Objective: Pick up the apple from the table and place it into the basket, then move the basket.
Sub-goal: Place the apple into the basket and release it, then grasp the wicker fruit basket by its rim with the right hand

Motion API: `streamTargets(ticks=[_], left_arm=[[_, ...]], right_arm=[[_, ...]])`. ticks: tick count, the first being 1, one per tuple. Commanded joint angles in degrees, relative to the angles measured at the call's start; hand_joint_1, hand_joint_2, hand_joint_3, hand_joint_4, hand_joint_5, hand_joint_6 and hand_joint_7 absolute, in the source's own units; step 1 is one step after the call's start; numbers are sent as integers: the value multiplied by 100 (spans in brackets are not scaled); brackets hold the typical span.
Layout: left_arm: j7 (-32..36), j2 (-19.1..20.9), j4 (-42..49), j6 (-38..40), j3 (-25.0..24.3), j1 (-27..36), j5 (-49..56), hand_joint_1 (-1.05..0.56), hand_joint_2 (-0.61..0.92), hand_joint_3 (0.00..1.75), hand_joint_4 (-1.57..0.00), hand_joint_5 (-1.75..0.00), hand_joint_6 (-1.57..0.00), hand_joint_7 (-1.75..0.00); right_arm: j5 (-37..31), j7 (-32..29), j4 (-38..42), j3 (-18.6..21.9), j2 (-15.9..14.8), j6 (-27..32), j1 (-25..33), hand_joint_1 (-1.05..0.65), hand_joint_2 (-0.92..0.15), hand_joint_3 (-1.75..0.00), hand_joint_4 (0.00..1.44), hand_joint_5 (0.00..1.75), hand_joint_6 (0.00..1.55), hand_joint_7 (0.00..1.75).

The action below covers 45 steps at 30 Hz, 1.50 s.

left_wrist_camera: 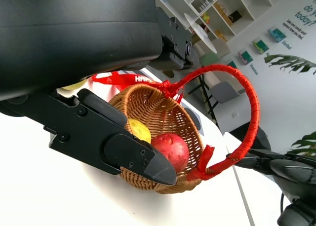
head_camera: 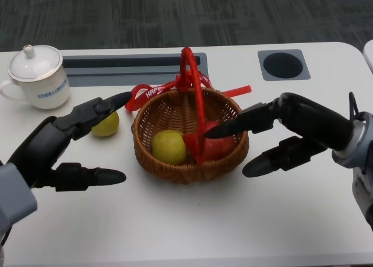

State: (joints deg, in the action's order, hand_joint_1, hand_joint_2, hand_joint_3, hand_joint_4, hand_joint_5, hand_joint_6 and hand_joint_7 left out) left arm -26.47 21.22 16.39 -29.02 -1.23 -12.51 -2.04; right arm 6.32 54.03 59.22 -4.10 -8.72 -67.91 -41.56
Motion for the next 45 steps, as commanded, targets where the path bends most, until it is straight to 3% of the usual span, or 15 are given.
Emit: streamTargets(ticks=[1,6,18,28,37,45], left_arm=[[42,101,-131,-63,-144,135,-85,-57,81,0,-21,-1,-31,0],[71,73,-226,-106,-233,267,-91,-55,81,0,-22,-1,-31,0],[164,0,-320,-75,-329,379,-133,-60,82,0,-24,-1,-32,0],[282,-127,-363,-122,-381,361,-148,-62,82,0,-29,-2,-34,-1],[512,-246,-433,-185,-407,358,-55,-61,81,0,-36,-2,-39,-1],[687,-299,-472,-285,-423,400,-28,-61,82,0,-39,-1,-40,0]], right_arm=[[-590,-328,204,-133,-296,-222,-607,-45,-90,-1,81,1,70,0],[-1332,-761,445,-393,-520,-376,-909,-46,-90,0,83,1,72,1],[-1916,-990,715,-979,-659,-390,-1188,-46,-90,-1,87,1,73,0],[-3232,-2089,809,-1619,-872,-231,-1499,-47,-90,0,91,1,75,1],[-4189,-2790,901,-2365,-829,328,-1694,-44,-90,-1,92,1,75,0],[-5068,-3832,908,-3137,-627,788,-1997,-44,-92,-2,94,1,74,0]])
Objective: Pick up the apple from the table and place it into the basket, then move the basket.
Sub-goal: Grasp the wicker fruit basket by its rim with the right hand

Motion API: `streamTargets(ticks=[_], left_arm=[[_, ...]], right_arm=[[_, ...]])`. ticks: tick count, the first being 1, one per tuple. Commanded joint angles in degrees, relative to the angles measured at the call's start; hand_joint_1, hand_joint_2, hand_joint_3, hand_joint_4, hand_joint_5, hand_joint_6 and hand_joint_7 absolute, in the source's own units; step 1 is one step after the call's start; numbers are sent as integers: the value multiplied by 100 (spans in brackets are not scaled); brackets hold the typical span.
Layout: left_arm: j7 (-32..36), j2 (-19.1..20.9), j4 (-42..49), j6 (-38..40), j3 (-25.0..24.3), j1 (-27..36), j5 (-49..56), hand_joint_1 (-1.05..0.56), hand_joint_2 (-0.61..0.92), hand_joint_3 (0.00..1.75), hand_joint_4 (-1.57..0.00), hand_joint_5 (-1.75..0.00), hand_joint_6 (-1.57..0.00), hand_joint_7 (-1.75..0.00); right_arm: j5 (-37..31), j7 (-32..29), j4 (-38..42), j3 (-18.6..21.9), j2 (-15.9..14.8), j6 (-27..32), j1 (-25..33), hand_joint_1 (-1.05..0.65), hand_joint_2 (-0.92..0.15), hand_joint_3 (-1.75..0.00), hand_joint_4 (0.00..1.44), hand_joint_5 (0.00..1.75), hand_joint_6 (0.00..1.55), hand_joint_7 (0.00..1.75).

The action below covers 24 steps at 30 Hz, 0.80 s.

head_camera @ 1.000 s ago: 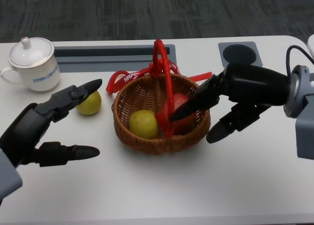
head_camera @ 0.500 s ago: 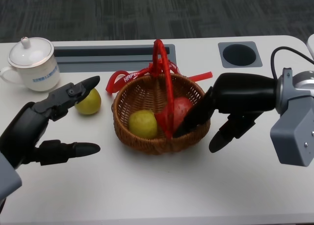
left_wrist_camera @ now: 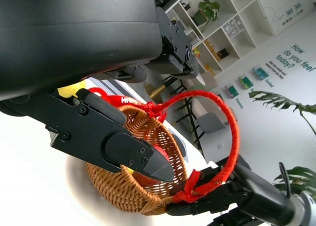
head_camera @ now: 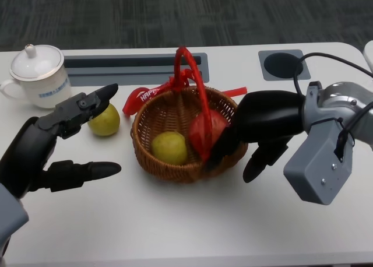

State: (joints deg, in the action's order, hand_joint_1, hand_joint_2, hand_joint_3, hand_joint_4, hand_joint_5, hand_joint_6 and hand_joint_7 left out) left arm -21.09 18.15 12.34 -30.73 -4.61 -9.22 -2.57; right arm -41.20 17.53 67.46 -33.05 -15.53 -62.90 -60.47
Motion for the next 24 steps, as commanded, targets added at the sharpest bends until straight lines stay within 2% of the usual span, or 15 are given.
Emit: streamTargets(ticks=[1,16,24], left_arm=[[179,-7,-77,-135,-91,81,30,-61,82,0,-39,-1,-40,0],[351,-134,-166,-244,-169,230,-58,-61,82,0,-39,0,-39,0],[378,-162,-292,-194,-237,352,-61,-58,81,0,-40,-1,-41,-1]], right_arm=[[-357,-261,114,-297,95,319,-140,-45,-92,-2,94,1,74,0],[-465,-791,551,-626,462,792,-184,-43,-91,-1,94,0,76,0],[-209,-708,653,-438,433,820,-201,-37,-87,0,96,1,77,1]])
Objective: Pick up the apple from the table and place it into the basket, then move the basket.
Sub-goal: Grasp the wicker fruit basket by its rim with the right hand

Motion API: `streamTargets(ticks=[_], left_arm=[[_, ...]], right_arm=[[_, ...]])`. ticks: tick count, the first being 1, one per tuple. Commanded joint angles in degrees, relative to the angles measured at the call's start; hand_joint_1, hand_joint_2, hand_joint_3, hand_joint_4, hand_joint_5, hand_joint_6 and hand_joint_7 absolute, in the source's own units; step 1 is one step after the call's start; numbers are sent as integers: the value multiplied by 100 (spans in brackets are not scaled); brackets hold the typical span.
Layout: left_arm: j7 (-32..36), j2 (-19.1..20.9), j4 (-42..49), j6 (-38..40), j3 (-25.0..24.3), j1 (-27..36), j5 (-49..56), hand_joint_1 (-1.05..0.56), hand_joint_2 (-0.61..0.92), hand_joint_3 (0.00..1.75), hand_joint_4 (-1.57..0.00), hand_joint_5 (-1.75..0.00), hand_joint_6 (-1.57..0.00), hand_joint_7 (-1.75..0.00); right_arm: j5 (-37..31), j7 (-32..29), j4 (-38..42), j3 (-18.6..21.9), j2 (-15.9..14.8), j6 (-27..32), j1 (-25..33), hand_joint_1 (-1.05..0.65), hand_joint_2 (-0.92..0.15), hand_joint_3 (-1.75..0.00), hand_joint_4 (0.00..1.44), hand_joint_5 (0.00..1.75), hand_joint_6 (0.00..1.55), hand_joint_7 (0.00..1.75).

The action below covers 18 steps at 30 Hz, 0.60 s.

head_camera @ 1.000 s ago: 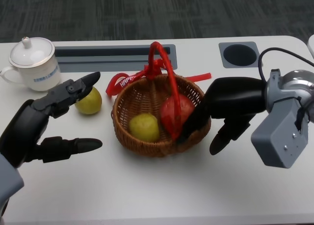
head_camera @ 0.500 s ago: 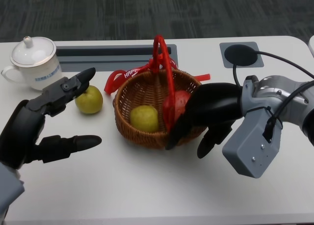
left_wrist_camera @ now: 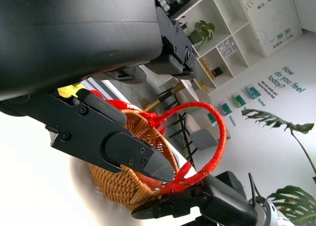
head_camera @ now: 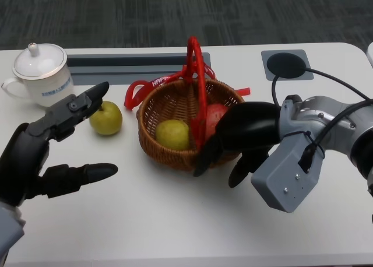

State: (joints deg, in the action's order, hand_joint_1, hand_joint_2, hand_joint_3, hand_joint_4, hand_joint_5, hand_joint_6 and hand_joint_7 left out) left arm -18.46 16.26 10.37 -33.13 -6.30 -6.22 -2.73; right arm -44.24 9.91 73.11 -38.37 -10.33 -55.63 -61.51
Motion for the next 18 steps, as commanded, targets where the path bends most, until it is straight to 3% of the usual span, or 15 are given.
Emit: streamTargets(ticks=[1,4,10,18], left_arm=[[115,20,-114,53,-70,56,-41,-58,81,0,-40,-1,-42,-1],[99,-13,-146,42,-58,67,-58,-57,80,0,-42,-1,-42,-1],[49,-82,-132,-67,-76,136,-161,-51,80,0,-44,-1,-44,-1],[14,-74,13,-266,-118,137,-259,-53,80,0,-47,-1,-45,-1]], right_arm=[[87,45,97,80,-79,114,-95,-37,-87,0,96,1,77,1],[8,-23,127,-11,-33,208,-69,-34,-87,0,95,0,77,0],[59,-304,231,27,74,425,58,-11,-92,-11,95,2,86,3],[156,-515,281,189,78,478,63,-11,-89,-3,103,2,105,5]])
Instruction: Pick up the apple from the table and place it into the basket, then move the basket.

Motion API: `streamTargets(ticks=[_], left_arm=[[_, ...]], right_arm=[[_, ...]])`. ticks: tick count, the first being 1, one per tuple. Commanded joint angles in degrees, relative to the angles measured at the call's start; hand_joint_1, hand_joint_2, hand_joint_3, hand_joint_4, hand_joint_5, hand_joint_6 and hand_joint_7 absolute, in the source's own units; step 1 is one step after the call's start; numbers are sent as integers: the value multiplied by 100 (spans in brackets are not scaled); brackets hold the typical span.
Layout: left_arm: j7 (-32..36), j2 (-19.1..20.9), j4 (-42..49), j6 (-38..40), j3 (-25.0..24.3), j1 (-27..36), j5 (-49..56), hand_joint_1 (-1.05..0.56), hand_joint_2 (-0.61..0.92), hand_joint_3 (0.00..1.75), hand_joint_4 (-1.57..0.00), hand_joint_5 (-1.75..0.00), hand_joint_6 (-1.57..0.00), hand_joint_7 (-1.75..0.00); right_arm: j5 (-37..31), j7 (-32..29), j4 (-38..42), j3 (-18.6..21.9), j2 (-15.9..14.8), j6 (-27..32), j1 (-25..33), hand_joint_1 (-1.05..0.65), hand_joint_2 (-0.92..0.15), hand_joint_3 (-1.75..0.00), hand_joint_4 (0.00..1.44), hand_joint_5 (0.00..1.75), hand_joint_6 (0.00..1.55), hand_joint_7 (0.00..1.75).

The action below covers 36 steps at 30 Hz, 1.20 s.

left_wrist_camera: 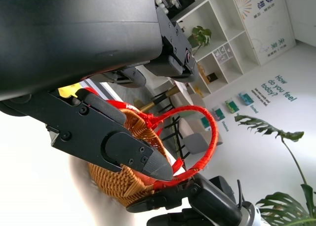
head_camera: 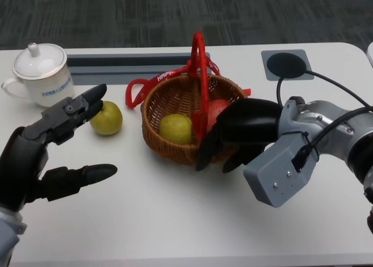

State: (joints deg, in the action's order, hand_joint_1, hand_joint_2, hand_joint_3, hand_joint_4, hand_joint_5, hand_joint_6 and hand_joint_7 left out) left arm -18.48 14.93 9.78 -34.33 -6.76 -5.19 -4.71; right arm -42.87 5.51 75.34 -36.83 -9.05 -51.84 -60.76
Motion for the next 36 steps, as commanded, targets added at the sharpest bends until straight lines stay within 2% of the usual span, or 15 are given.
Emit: streamTargets(ticks=[1,7,11,16,21,24,29,36], left_arm=[[15,58,94,-178,-72,27,-64,-53,81,0,-47,-1,-45,-1],[68,23,39,-197,-107,111,-110,-52,80,0,-51,-2,-47,-1],[76,1,7,-246,-155,207,-142,-54,80,0,-53,-2,-48,-1],[120,-34,-67,-363,-229,361,-113,-56,81,0,-55,-2,-49,-1],[65,-54,-150,-615,-308,674,-181,-54,80,0,-57,-1,-50,-1],[22,-47,-215,-854,-342,949,-241,-52,80,0,-57,-1,-50,0],[14,-61,-466,-1223,-366,1592,-312,-48,79,0,-58,-1,-50,0],[62,-111,-1261,-1370,-455,2782,-423,-46,77,0,-62,-1,-53,-1]], right_arm=[[-12,-81,66,16,-48,160,-22,-11,-89,-2,102,1,106,5],[-166,-125,173,-53,0,956,-49,-12,-89,-1,102,1,106,2],[-116,-172,267,18,5,1520,-17,-12,-88,0,106,2,106,2],[-58,-235,352,107,30,2174,57,-14,-89,-1,102,0,106,1],[-59,-447,429,156,21,2709,117,-5,-91,-3,100,1,100,0],[33,-480,470,312,36,3090,117,-6,-92,-9,95,1,100,1],[225,-584,502,644,52,3666,135,-11,-91,-4,100,3,103,1],[458,-714,515,1095,39,4139,242,-13,-91,-1,104,2,105,1]])
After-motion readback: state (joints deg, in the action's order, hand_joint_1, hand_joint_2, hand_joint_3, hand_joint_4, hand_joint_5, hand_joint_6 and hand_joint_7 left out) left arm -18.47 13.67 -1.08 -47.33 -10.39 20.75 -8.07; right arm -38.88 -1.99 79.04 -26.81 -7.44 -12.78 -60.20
